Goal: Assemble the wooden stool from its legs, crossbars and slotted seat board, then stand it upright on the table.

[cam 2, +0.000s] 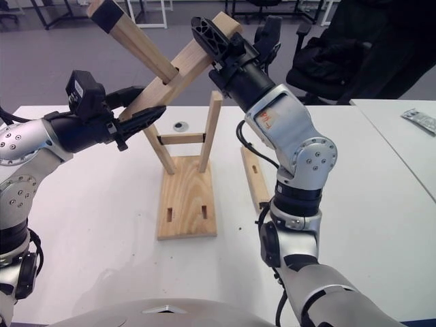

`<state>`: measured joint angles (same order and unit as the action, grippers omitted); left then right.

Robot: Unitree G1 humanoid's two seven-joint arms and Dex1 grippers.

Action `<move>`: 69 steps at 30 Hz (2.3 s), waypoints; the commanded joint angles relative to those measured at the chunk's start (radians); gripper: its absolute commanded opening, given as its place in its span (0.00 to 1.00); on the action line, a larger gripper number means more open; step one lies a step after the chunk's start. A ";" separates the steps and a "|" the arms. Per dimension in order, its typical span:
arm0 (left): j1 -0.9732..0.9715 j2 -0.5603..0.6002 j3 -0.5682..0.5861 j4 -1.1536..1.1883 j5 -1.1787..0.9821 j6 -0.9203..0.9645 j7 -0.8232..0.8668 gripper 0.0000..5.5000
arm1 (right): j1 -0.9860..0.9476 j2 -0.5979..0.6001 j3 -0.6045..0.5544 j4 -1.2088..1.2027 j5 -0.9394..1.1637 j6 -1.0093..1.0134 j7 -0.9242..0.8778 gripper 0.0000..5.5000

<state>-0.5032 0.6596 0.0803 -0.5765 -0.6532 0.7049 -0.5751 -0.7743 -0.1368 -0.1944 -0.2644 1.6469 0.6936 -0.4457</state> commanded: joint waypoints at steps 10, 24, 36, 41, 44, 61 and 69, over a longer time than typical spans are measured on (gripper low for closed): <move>0.144 -0.005 -0.038 -0.046 0.071 -0.006 0.020 0.52 | 0.295 -0.109 -0.021 -0.226 -0.102 -0.002 -0.040 0.19; 0.672 -0.004 -0.152 0.047 0.413 -0.236 0.089 0.76 | 0.795 -0.273 -0.103 -0.346 -0.083 -0.029 0.009 0.19; 0.690 -0.036 -0.204 0.192 0.495 -0.307 0.016 0.76 | 0.831 -0.270 -0.025 -0.292 -0.210 -0.028 0.042 0.19; 0.660 -0.103 -0.225 0.178 0.468 -0.274 0.009 0.76 | 0.787 -0.310 -0.003 -0.285 -0.242 0.002 0.010 0.19; 0.615 -0.153 -0.227 0.168 0.428 -0.243 0.008 0.76 | 0.765 -0.356 0.054 -0.287 -0.393 0.014 0.063 0.19; 0.535 -0.257 -0.281 0.269 0.472 -0.201 0.071 0.76 | 0.728 -0.294 0.080 -0.401 -0.597 0.079 -0.036 0.20; 0.510 -0.286 -0.291 0.285 0.496 -0.189 0.103 0.76 | 0.745 -0.289 0.117 -0.441 -0.635 0.202 -0.179 0.20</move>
<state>0.0245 0.3761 -0.2035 -0.3123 -0.1823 0.4977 -0.4913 -0.0765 -0.4109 -0.1098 -0.7699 1.0538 0.7605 -0.5612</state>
